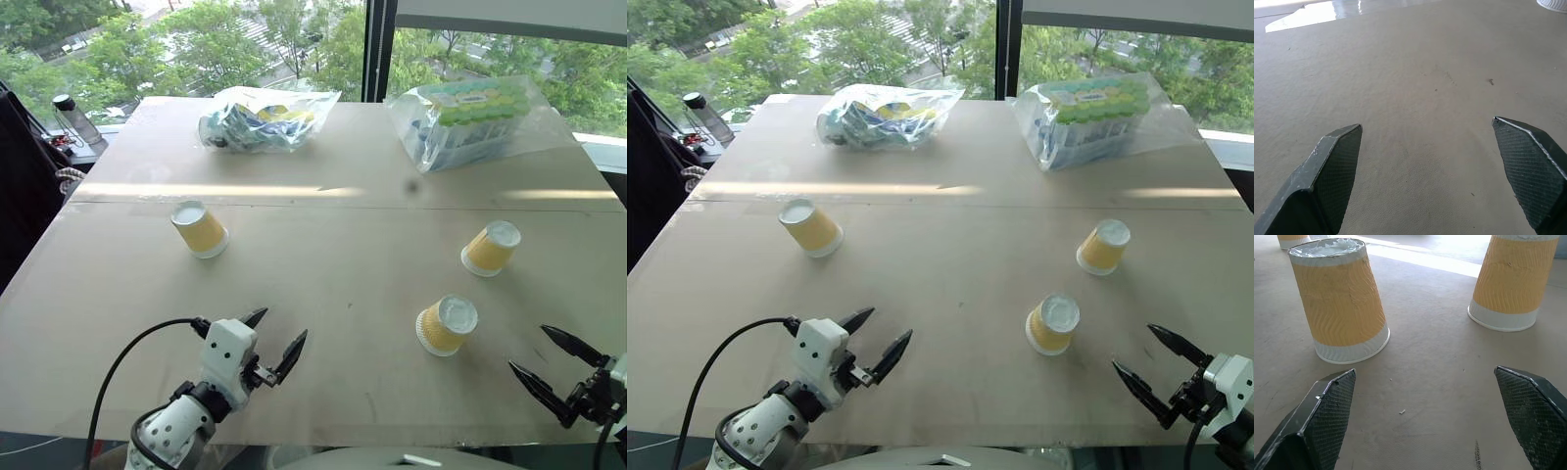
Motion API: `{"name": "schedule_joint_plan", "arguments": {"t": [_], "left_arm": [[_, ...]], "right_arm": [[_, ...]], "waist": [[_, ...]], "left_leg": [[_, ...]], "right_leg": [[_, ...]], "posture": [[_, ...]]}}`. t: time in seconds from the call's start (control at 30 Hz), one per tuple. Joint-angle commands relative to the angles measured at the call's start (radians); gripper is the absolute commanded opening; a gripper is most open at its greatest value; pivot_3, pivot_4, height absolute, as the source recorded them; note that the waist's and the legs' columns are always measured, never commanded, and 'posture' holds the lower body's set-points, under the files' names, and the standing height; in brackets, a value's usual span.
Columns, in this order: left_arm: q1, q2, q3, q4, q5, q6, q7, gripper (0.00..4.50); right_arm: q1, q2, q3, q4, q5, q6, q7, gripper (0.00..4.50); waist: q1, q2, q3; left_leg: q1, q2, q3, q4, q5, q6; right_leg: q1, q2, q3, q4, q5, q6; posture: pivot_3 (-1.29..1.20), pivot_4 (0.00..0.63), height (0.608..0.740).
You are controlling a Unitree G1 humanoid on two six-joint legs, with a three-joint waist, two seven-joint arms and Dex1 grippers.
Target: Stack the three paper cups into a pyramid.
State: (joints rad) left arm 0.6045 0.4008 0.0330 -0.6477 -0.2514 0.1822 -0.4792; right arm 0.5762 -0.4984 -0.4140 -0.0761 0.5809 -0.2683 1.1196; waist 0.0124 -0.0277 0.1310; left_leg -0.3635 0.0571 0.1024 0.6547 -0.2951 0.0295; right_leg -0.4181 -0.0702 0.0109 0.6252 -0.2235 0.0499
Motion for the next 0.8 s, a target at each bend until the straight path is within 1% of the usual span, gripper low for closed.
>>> {"name": "schedule_joint_plan", "arguments": {"t": [0.03,0.2,0.6,0.63,0.7,0.73,0.8], "left_arm": [[-0.012,0.019,0.025,-0.042,-0.031,0.006,-0.019,4.37],[-0.028,0.054,0.037,-0.039,-0.046,-0.005,-0.057,4.37],[-0.046,0.088,0.059,-0.078,-0.064,0.027,-0.08,4.37],[-0.052,0.103,0.056,-0.079,-0.085,0.027,-0.107,4.37],[-0.085,0.152,0.057,-0.068,-0.149,-0.007,-0.219,4.37],[-0.123,0.187,0.065,-0.054,-0.202,-0.004,-0.289,4.37],[-0.247,0.245,0.081,-0.003,-0.302,0.018,-0.4,4.37]], "right_arm": [[-0.001,-0.002,-0.02,-0.007,0.004,-0.026,0.008,4.5],[-0.016,0.0,-0.004,0.003,-0.012,-0.035,0.011,4.5],[-0.019,0.004,0.01,0.006,-0.025,-0.041,0.02,4.5],[-0.018,0.003,0.015,-0.008,-0.026,-0.038,0.02,4.5],[-0.017,-0.006,0.03,-0.067,-0.016,-0.007,0.009,4.5],[-0.017,-0.016,0.049,-0.117,-0.016,0.018,0.0,4.5],[-0.044,-0.035,0.101,-0.215,-0.036,0.071,-0.034,4.5]], "waist": [[0.0,0.0,0.0],[0.0,0.001,0.0],[0.001,0.0,0.0],[0.001,0.0,0.0],[0.0,0.001,0.0],[0.0,0.002,0.0],[0.003,0.004,0.0]], "left_leg": [[0.0,0.0,0.0,0.0,0.0,0.0],[0.0,0.0,-0.001,0.0,0.0,0.0],[0.001,0.0,-0.001,0.001,0.0,0.0],[0.001,0.0,-0.001,0.001,0.0,0.0],[0.001,0.0,-0.001,0.001,0.0,0.0],[0.001,0.0,-0.001,0.001,0.0,0.0],[0.001,0.0,-0.001,0.001,0.0,0.0]], "right_leg": [[0.0,0.0,0.0,0.0,0.0,0.0],[0.001,0.0,-0.001,0.0,0.0,0.0],[0.002,0.0,-0.001,0.0,0.0,0.0],[0.002,0.0,-0.001,0.0,0.0,0.0],[0.002,0.0,-0.001,0.0,0.0,0.0],[0.002,0.0,-0.001,0.0,0.0,0.0],[0.002,0.0,-0.002,0.001,0.0,0.0]], "posture": [[0.0,0.15,0.74],[0.0,0.15,0.74],[0.0,0.15,0.74],[0.0,0.15,0.74],[0.0,0.15,0.74],[0.0,0.15,0.74],[0.0,0.15,0.74]]}}
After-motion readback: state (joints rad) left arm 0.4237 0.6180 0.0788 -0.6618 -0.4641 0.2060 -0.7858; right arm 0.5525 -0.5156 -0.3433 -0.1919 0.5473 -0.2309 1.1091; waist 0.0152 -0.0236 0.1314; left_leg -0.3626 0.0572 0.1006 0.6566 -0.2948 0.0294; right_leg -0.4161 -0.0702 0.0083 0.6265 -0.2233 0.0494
